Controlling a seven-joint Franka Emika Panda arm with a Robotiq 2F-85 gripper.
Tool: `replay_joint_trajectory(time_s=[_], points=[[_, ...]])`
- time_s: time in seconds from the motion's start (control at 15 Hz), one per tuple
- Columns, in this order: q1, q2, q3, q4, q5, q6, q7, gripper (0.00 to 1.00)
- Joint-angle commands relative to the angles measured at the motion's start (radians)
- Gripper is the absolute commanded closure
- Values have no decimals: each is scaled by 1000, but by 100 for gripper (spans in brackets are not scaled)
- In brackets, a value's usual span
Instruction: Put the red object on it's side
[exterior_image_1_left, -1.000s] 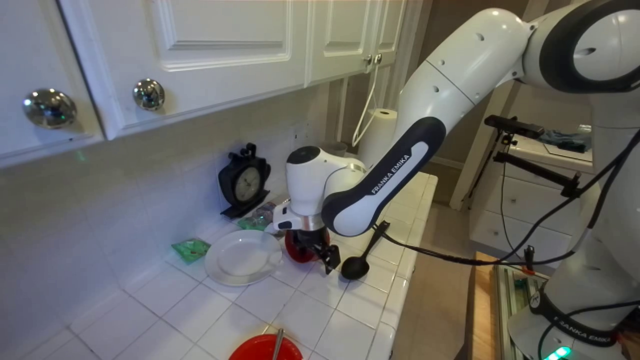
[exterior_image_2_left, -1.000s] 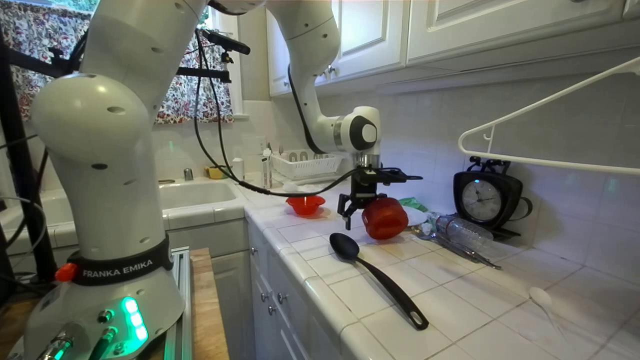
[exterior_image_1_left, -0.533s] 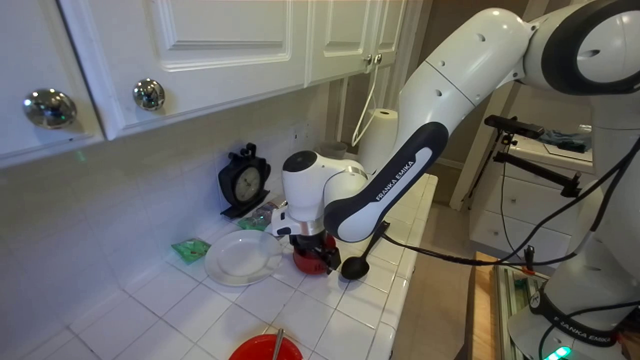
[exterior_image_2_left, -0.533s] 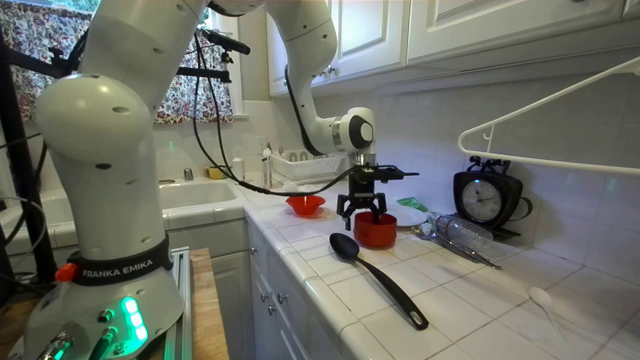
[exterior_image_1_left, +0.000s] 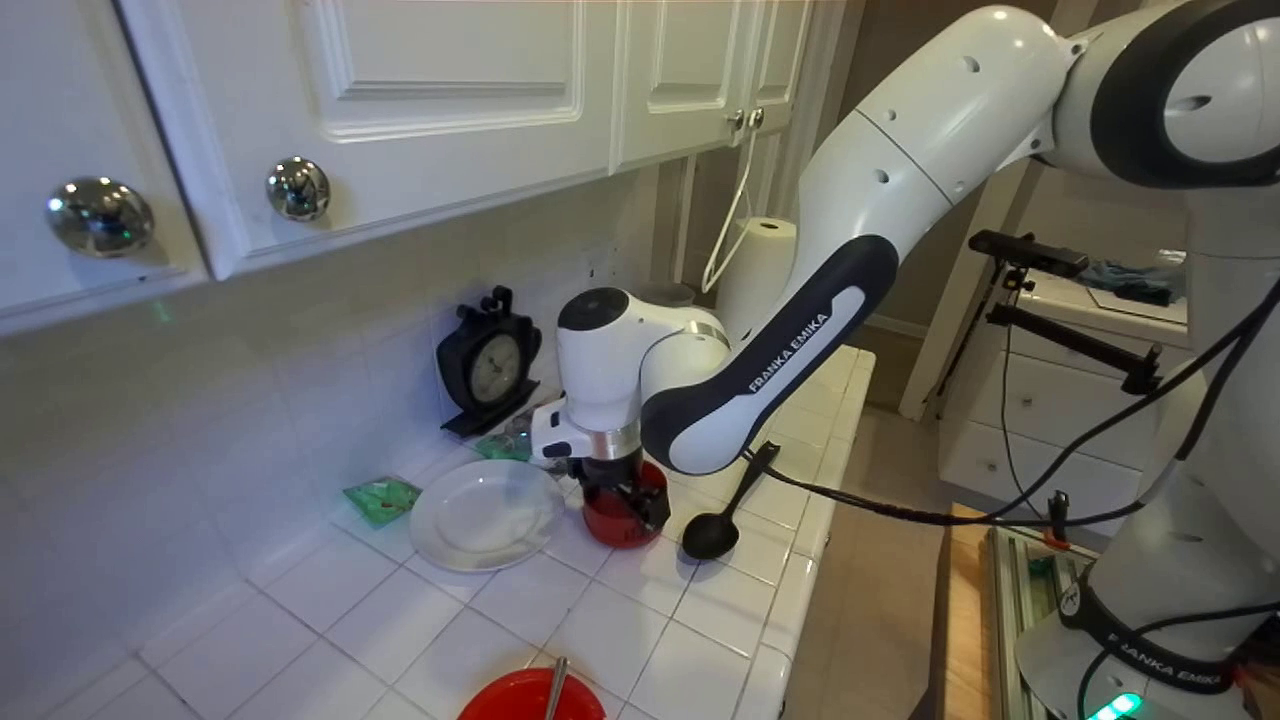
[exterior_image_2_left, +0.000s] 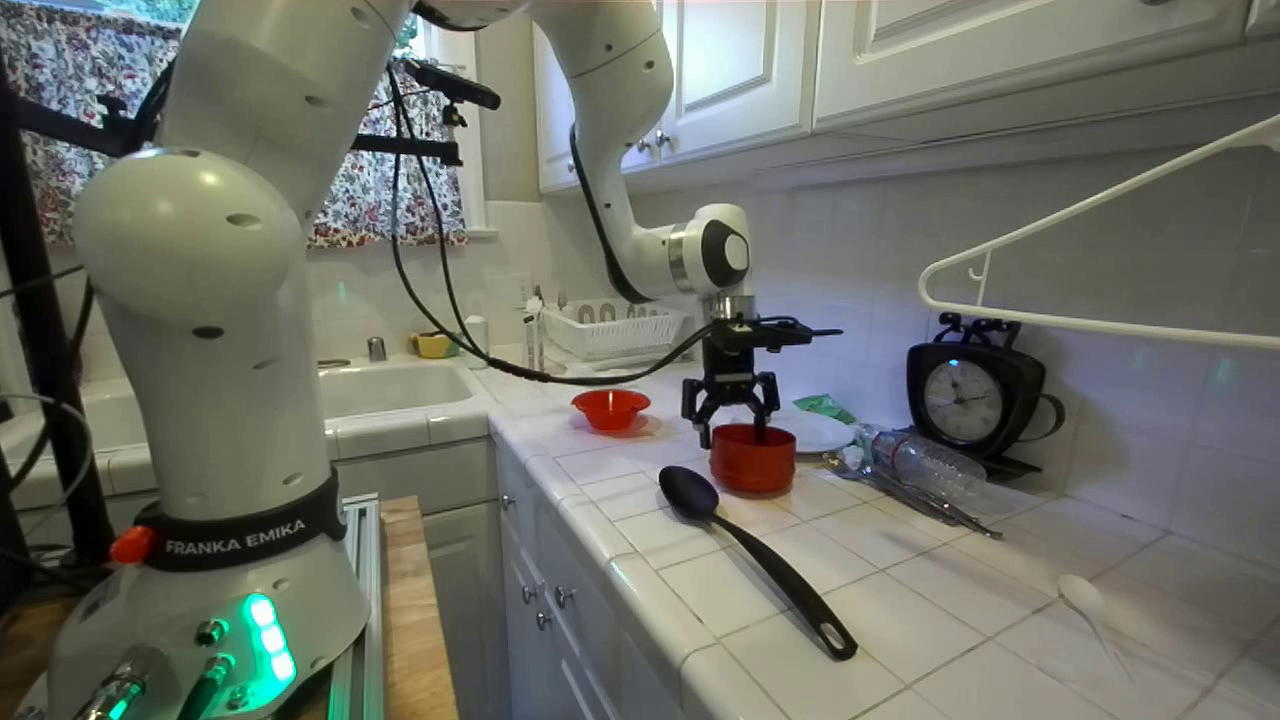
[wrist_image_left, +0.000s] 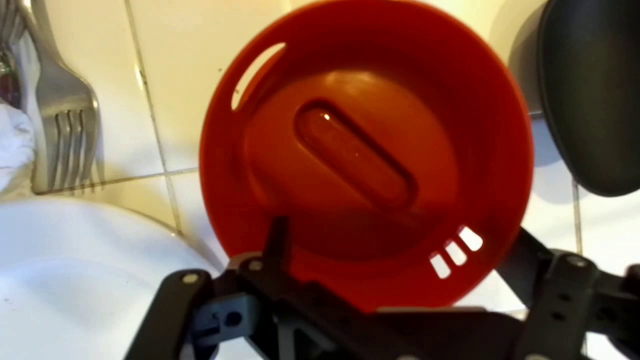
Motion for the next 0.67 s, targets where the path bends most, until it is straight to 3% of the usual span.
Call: replay_joint_trajectory(time_s=[0.0, 0.6], points=[[-29, -50, 27, 8, 41, -20, -31, 0], [-49, -54, 38, 15, 97, -25, -34, 0]])
